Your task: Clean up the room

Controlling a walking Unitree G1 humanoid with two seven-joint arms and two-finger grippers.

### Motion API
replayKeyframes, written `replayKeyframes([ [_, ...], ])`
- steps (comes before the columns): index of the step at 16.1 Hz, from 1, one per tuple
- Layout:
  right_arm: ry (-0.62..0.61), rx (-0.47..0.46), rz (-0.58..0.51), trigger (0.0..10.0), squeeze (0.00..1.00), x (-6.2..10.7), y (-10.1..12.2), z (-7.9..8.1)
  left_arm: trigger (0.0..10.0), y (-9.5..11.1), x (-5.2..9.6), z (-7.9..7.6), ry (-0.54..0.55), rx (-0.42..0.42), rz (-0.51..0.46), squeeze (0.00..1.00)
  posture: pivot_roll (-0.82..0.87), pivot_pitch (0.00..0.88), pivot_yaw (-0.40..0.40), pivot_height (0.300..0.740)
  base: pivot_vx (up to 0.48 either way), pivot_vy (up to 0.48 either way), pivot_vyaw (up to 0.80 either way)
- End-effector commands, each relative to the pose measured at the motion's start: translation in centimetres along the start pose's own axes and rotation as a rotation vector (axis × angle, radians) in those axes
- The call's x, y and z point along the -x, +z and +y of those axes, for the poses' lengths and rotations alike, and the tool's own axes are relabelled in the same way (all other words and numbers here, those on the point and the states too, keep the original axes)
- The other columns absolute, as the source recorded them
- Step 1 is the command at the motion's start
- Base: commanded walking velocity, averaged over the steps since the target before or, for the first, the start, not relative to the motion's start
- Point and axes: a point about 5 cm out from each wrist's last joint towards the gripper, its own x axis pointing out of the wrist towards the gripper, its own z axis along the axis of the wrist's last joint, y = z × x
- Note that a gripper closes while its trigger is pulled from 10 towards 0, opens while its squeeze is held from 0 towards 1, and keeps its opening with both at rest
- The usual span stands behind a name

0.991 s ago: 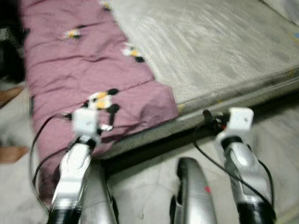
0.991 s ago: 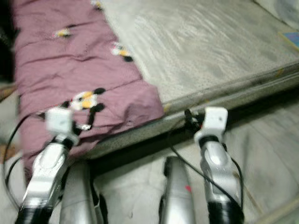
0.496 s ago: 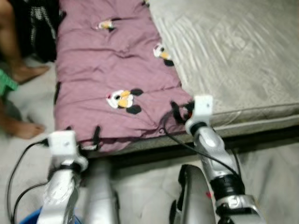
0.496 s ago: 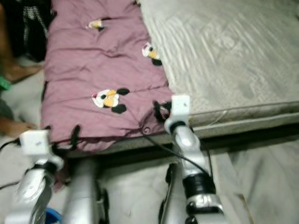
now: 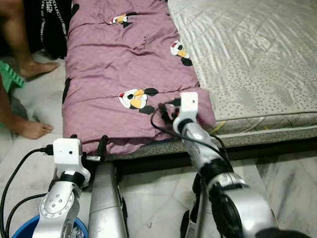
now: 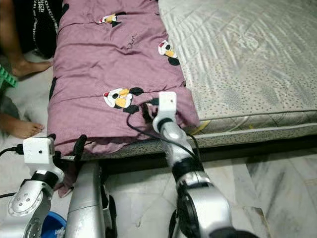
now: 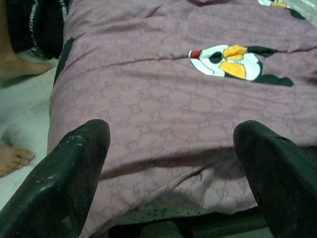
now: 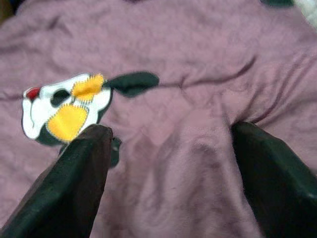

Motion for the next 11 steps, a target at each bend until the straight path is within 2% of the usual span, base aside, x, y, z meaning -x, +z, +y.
replayKeyframes([
  [1,-0.02,-0.038,0.148,10.0,0.0,0.4,-2.8,0.2,10.0,0.3,0.2,-0.1,-0.009,-0.016,0.001,0.0,0.18,0.191,-0.042,0.524,0.0,0.0,0.0],
  [2,-0.045,-0.038,0.21,10.0,0.0,0.7,-3.8,0.0,10.0,0.3,0.2,-0.1,-0.01,-0.018,0.001,0.0,0.18,0.191,-0.042,0.524,0.0,0.0,0.0],
  [3,-0.145,-0.062,0.325,10.0,0.0,1.5,-5.8,-1.2,10.0,0.3,0.2,-0.1,-0.007,-0.019,0.004,0.0,0.19,0.19,-0.044,0.524,0.0,0.0,0.0],
  [5,-0.312,-0.166,0.386,10.0,0.0,2.6,-7.1,-3.9,10.0,0.2,0.3,0.1,-0.004,-0.023,0.013,0.0,0.18,0.19,-0.047,0.524,0.0,0.0,0.0],
  [11,-0.312,-0.166,0.386,10.0,0.0,2.6,-7.1,-3.9,10.0,0.2,0.3,0.1,-0.004,-0.023,0.013,0.0,0.18,0.19,-0.047,0.524,0.0,0.0,0.0],
])
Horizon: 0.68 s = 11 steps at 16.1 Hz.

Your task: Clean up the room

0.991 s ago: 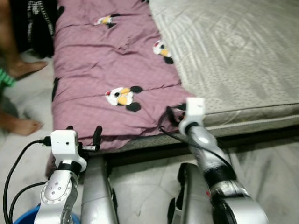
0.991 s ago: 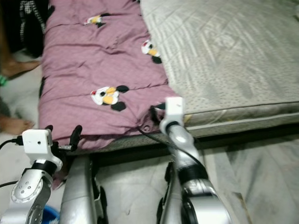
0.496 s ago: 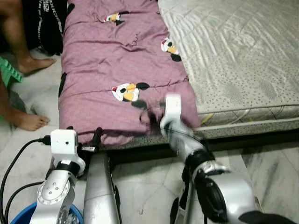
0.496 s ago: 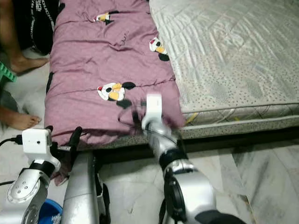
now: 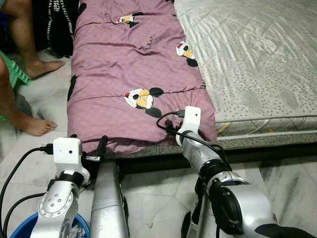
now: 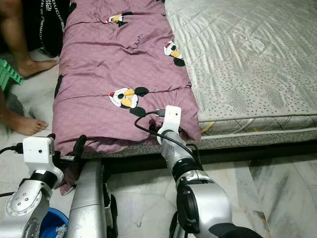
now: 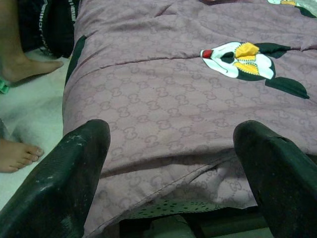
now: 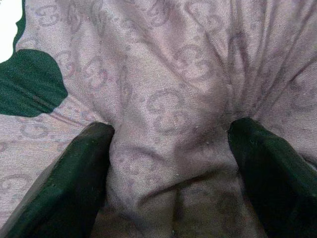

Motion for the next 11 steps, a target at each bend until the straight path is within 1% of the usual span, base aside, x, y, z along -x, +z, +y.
replayKeyframes([
  [1,-0.085,-0.026,0.136,10.0,0.0,0.4,-3.2,-2.2,10.0,0.0,0.2,0.0,0.0,-0.01,0.01,0.0,0.18,0.19,-0.047,0.524,0.0,0.0,0.0],
  [10,-0.085,-0.026,0.136,10.0,0.0,0.4,-3.2,-2.2,10.0,0.0,0.2,0.0,0.0,-0.01,0.01,0.0,0.18,0.19,-0.047,0.524,0.0,0.0,0.0],
  [11,-0.101,-0.016,-0.154,10.0,0.0,0.5,1.4,-4.4,10.0,-0.2,-0.4,0.0,0.001,-0.012,0.017,0.0,0.14,0.145,-0.028,0.524,0.0,0.0,0.0],
])
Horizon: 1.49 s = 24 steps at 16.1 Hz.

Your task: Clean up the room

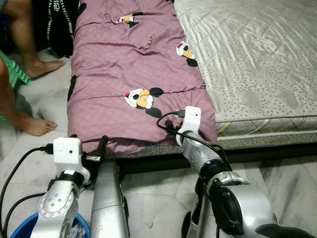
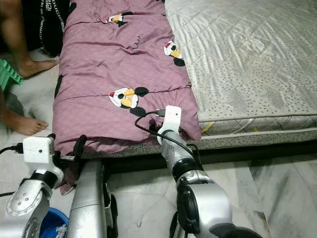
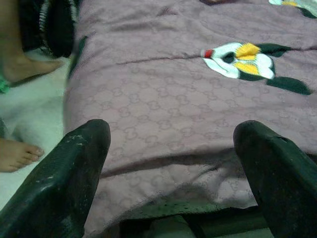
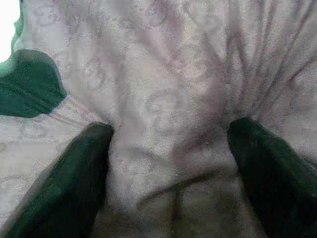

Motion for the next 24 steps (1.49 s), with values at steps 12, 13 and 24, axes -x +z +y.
replayKeyframes([
  [12,0.049,0.127,-0.442,10.0,0.0,2.4,6.0,-2.2,10.0,-0.7,-1.6,-0.3,-0.004,-0.018,0.018,0.0,0.11,0.124,-0.018,0.524,0.0,0.0,0.0],
  [13,0.062,0.127,-0.394,10.0,0.0,1.9,5.3,-1.6,10.0,-0.6,-1.7,-0.3,-0.005,-0.016,0.015,0.0,0.1,0.123,-0.015,0.524,0.0,0.0,0.0],
  [24,-0.126,0.08,0.028,10.0,0.0,-0.1,-0.2,-2.5,10.0,-0.9,-1.7,-0.3,0.007,-0.007,0.014,0.0,0.12,0.119,-0.031,0.524,0.0,0.0,0.0],
])
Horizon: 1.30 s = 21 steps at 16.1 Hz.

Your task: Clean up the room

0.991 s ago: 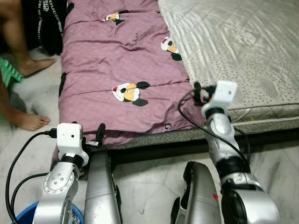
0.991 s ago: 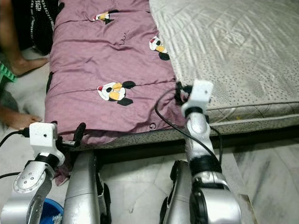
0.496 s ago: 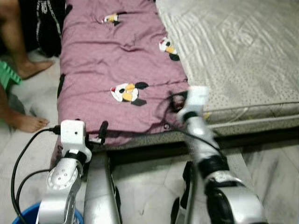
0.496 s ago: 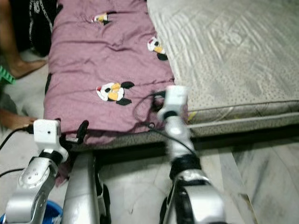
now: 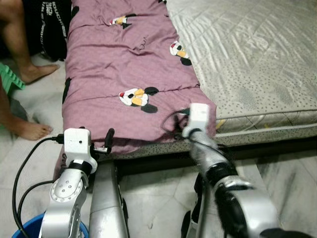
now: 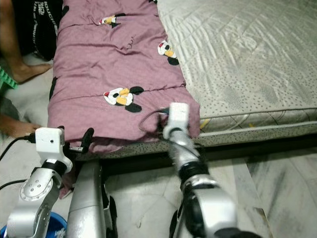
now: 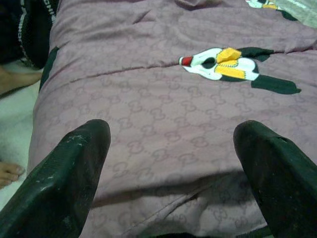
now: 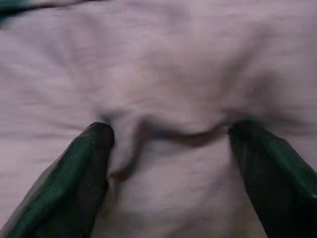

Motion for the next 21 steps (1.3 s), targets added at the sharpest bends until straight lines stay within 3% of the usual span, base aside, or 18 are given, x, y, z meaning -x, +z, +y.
replayKeyframes([
  [1,-0.114,-0.027,-0.002,10.0,0.0,0.0,0.0,-2.6,10.0,-0.4,0.1,0.2,0.012,-0.003,0.017,0.0,0.11,0.115,-0.029,0.524,0.0,0.0,0.0],
  [6,-0.291,-0.035,-0.178,10.0,0.0,1.2,1.6,-8.4,10.0,-0.6,0.0,0.2,0.009,-0.006,0.015,0.0,0.09,0.097,-0.02,0.524,0.0,0.0,0.0],
  [8,-0.296,-0.018,-0.257,10.0,0.0,2.3,1.9,-9.4,10.0,-0.7,-0.1,0.3,0.008,-0.006,0.017,0.0,0.08,0.087,-0.016,0.524,0.0,0.0,0.0],
  [10,-0.194,0.052,-0.398,10.0,0.0,4.8,2.7,-8.8,10.0,-0.9,-0.2,0.4,0.007,-0.004,0.019,0.0,0.05,0.061,0.001,0.524,0.0,0.0,0.0],
  [11,-0.092,0.015,-0.438,10.0,0.0,6.1,2.8,-7.5,10.0,-0.9,-0.4,0.3,0.006,0.0,0.018,0.0,0.04,0.053,0.008,0.524,0.0,0.0,0.0],
  [14,-0.001,-0.023,-0.444,10.0,0.0,7.7,2.6,-5.8,10.0,-0.9,-1.2,-0.1,-0.014,0.006,0.009,0.0,0.01,0.036,0.023,0.537,0.0,0.0,-0.14],
  [18,0.064,-0.072,-0.45,10.0,0.0,8.3,3.5,-4.2,10.0,-0.6,-2.1,-0.2,-0.028,0.006,-0.008,0.0,-0.01,0.032,0.034,0.567,0.0,0.0,-0.21],
  [21,0.078,-0.078,-0.446,10.0,0.0,8.3,4.3,-4.3,10.0,-0.7,-2.2,-0.2,-0.032,0.003,-0.01,0.0,-0.01,0.03,0.037,0.609,0.0,0.0,0.0],
])
